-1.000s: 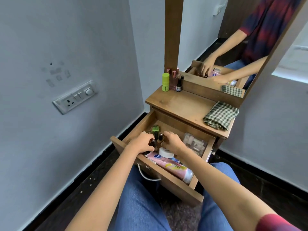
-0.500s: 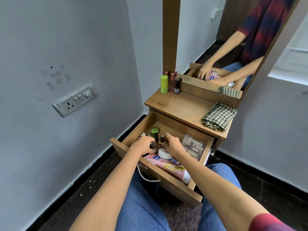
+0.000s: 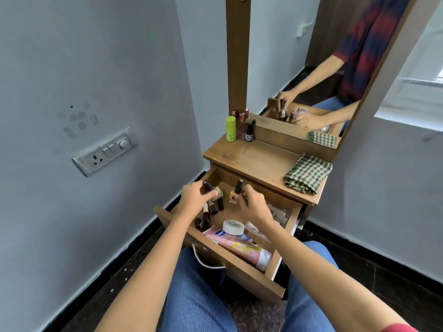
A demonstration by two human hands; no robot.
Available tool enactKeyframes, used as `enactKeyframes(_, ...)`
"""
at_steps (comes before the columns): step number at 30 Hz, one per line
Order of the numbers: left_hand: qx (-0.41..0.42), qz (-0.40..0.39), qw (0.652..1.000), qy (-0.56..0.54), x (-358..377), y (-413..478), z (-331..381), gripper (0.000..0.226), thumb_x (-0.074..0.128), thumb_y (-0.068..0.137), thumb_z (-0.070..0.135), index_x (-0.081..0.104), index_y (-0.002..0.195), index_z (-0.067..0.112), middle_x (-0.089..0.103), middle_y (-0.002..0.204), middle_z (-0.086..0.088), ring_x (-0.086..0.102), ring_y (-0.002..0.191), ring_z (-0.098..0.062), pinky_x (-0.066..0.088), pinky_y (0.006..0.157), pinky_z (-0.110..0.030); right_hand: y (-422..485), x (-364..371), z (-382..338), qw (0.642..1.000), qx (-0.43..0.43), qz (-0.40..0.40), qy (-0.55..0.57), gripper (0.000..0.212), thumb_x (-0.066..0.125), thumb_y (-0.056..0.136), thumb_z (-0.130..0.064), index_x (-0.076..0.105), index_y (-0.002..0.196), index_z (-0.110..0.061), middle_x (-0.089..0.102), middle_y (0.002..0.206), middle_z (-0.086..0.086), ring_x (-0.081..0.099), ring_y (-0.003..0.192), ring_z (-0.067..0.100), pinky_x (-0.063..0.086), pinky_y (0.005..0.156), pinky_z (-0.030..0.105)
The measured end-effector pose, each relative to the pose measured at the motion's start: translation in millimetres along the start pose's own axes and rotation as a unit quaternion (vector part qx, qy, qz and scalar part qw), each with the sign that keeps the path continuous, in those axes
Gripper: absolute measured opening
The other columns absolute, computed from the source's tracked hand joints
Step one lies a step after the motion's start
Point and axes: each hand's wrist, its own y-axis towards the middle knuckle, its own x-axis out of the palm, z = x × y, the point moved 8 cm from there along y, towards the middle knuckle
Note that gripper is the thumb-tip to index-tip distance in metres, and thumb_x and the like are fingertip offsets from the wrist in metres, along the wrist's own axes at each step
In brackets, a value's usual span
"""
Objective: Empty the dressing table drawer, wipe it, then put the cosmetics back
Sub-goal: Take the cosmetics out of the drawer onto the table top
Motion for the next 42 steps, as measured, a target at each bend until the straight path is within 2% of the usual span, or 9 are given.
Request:
enactKeyframes(4,0.022,0.044,0.998,-0.036,-19.5,26.3,30.1,0.025,0.075,0.078,0.038,0.07,0.091,0.018,0.071,0.088,0.001,0.067,0.082,-0.013,0.056,0.074,-0.033,19.2,-37.2,-20.4,0.995,-0.044,0.078,0.054,0.011,0.056,0.095,-0.014,0.052,0.103,-0.007,0.062,0.087,0.002,0.061,0.078,0.022,0.049,0.068,0.037)
enactKeyframes(7,0.042,0.046,0.997,-0.043,-23.7,46.1,55.5,0.02,0.074,0.081,0.035,0.069,0.092,0.019,0.071,0.094,-0.001,0.067,0.084,-0.015,0.054,0.075,-0.031,40.0,-59.9,-30.7,0.99,-0.05,0.11,0.068,0.013,0.056,0.095,-0.014,0.054,0.105,-0.007,0.067,0.094,0.008,0.064,0.083,0.025,0.051,0.07,0.039)
enactKeyframes(11,0.042,0.038,0.998,-0.032,-17.8,68.5,81.9,0.028,0.071,0.084,0.032,0.068,0.105,0.014,0.07,0.1,-0.004,0.065,0.085,-0.017,0.051,0.075,-0.031,68.6,-74.3,-27.6,0.991,-0.025,0.118,0.055,0.01,0.054,0.095,-0.014,0.054,0.103,-0.009,0.069,0.096,0.009,0.061,0.082,0.023,0.042,0.065,0.029)
enactKeyframes(16,0.01,0.045,0.998,-0.034,0.9,89.5,87.4,0.041,0.071,0.083,0.037,0.066,0.113,0.01,0.069,0.108,-0.008,0.065,0.099,-0.024,0.053,0.087,-0.042,91.8,-69.1,-7.0,0.993,0.015,0.109,0.04,0.011,0.053,0.094,-0.014,0.054,0.103,-0.008,0.068,0.096,0.011,0.063,0.084,0.027,0.045,0.066,0.032)
enactKeyframes(20,-0.003,0.085,0.996,-0.035,11.9,97.6,83.0,0.027,0.069,0.086,0.036,0.067,0.088,0.009,0.069,0.086,-0.006,0.066,0.081,-0.022,0.052,0.068,-0.034,103.8,-60.5,2.4,0.991,0.029,0.118,0.053,0.012,0.055,0.094,-0.017,0.056,0.103,-0.009,0.066,0.096,0.007,0.06,0.086,0.022,0.04,0.069,0.028)
enactKeyframes(23,-0.005,0.115,0.993,-0.035,18.2,103.8,81.0,0.026,0.068,0.087,0.034,0.064,0.085,0.009,0.068,0.08,-0.007,0.065,0.074,-0.022,0.05,0.061,-0.033,118.1,-52.9,7.6,0.989,0.027,0.129,0.068,0.01,0.058,0.094,-0.018,0.055,0.1,-0.011,0.065,0.094,0.007,0.059,0.086,0.023,0.041,0.07,0.03)
enactKeyframes(30,0.011,0.161,0.984,-0.082,24.3,123.3,85.6,0.021,0.069,0.087,0.026,0.066,0.095,0.006,0.07,0.087,-0.008,0.065,0.081,-0.022,0.052,0.071,-0.033,144.4,-52.5,8.7,0.979,0.017,0.175,0.099,0.017,0.067,0.087,-0.019,0.054,0.093,-0.01,0.06,0.085,0.002,0.054,0.075,0.018,0.039,0.063,0.028)
enactKeyframes(37,0.045,0.124,0.983,-0.126,30.9,137.7,81.2,0.023,0.069,0.086,0.015,0.067,0.108,0.009,0.07,0.098,-0.002,0.063,0.088,-0.011,0.044,0.08,-0.019,160.0,-47.6,20.4,0.98,0.056,0.142,0.125,0.046,0.076,0.079,-0.036,0.058,0.119,-0.021,0.063,0.082,-0.001,0.061,0.076,0.015,0.052,0.07,0.034)
enactKeyframes(42,0.049,0.131,0.983,-0.121,32.8,137.1,78.4,0.02,0.068,0.086,0.009,0.069,0.106,0.007,0.071,0.099,-0.007,0.066,0.094,-0.018,0.049,0.088,-0.026,161.8,-45.0,21.2,0.987,0.048,0.115,0.098,0.052,0.073,0.081,-0.027,0.056,0.13,-0.018,0.064,0.082,0.001,0.061,0.075,0.014,0.049,0.07,0.027)
